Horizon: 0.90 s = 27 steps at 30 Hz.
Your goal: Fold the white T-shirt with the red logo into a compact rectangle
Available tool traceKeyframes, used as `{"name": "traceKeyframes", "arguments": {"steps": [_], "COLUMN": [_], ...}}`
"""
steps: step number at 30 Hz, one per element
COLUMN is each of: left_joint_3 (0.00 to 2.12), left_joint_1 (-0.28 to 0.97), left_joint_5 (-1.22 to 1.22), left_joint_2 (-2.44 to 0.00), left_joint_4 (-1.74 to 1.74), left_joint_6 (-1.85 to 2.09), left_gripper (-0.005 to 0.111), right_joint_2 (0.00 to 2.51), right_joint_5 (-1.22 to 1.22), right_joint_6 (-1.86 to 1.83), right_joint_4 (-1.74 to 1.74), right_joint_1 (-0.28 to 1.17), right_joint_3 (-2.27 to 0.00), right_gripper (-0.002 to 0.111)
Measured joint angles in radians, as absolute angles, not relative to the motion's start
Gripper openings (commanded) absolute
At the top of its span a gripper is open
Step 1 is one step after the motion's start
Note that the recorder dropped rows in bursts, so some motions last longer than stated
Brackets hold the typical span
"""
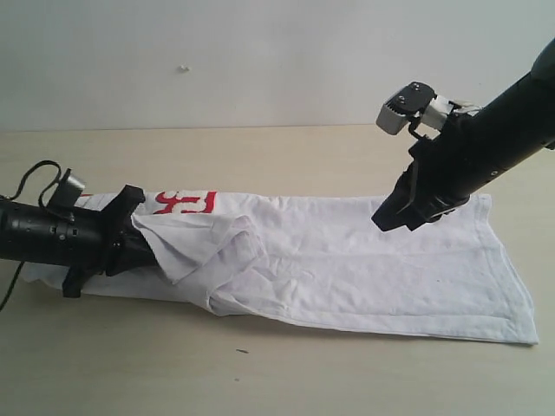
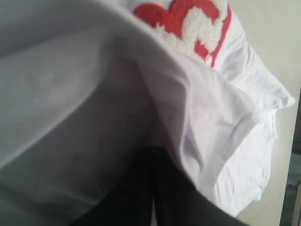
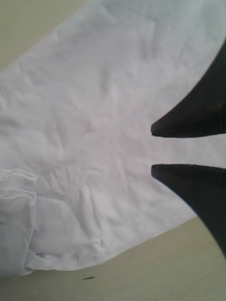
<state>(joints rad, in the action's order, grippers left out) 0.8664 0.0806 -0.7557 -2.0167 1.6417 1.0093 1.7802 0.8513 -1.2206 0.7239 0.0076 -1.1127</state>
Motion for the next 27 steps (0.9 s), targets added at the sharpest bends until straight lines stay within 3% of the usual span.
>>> {"name": "traceKeyframes", "arguments": {"steps": [10,12,20,27], "left_joint_3": [0.973,1.012,1.066,1.135], "left_joint_1": [0.113,0.111,0.088,-0.049], "left_joint_5": [-0.893,-0.901,-0.794,-0.908], "left_joint_2": [-2.096,-2.096,-2.096,-2.069], "left_joint_4": [1.727,1.730,1.735,1.735], "left_joint_6": [1.013,1.005,0.962,1.035], "left_gripper": [0.003,0.008,0.043,0.049], "right_joint_2": [1.780,1.780,1.780,1.780], "right_joint_5": [0.851,0.851,0.851,0.859], "right_joint_6": [-1.226,-1.226,-1.226,-1.229], "right_joint_4": [0.734,0.734,0.734,0.734], "right_joint_1": [0.008,0.008,0.008,0.008], "right_joint_3": [-1.113,-1.113,-1.113,-1.113], "right_gripper": [0.021,0.021,0.021,0.021]}}
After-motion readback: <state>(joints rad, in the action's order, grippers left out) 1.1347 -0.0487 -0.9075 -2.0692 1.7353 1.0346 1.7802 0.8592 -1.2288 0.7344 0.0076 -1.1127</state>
